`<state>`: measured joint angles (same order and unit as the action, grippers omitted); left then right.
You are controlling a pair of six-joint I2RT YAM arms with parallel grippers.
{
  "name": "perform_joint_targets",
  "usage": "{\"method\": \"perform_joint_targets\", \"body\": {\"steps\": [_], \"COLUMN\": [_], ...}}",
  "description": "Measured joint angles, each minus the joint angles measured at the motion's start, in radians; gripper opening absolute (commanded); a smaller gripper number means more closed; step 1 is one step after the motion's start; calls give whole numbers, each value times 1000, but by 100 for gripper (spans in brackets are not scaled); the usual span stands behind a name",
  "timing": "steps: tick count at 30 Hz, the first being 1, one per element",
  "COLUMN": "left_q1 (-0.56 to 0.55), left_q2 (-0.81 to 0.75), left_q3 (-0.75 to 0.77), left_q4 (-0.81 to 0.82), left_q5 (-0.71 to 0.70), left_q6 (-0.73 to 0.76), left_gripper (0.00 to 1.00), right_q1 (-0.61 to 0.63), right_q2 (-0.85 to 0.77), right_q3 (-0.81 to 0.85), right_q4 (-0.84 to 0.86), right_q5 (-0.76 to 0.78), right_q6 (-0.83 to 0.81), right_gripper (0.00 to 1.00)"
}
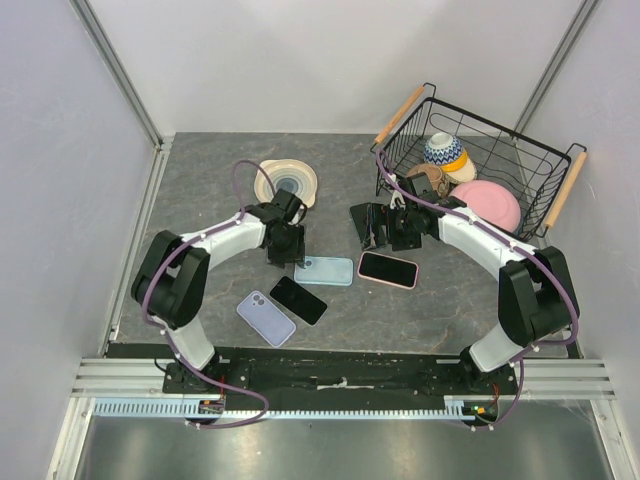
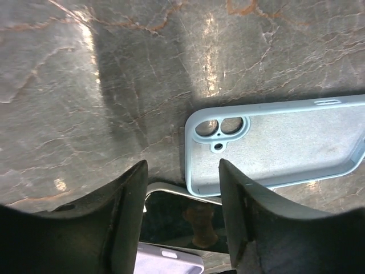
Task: Put the phone into the phone case
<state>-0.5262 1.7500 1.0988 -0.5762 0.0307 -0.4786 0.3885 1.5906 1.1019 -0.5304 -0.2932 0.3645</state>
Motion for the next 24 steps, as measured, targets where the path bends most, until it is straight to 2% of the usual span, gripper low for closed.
{"method": "perform_joint_targets", "body": {"steps": [4, 10, 17, 24], "left_q1": [2, 10, 14, 20], "left_q2": [-26, 30, 287, 555], "left_q3": [56, 307, 612, 853], "left_q4": [-24, -5, 49, 56], "left_q5": [-29, 28, 207, 301], "left_q6": [32, 106, 178, 185], "left_gripper": [61, 61, 61, 62], "right_q1": [0, 0, 0, 0], "right_q2": [0, -9, -61, -71], "right_q3": [-10, -60, -162, -269], "right_q4": [21, 79, 196, 326], "right_q5": [5, 58, 163, 231], "right_q6": [16, 87, 198, 287], "right_gripper": [98, 98, 98, 98]}}
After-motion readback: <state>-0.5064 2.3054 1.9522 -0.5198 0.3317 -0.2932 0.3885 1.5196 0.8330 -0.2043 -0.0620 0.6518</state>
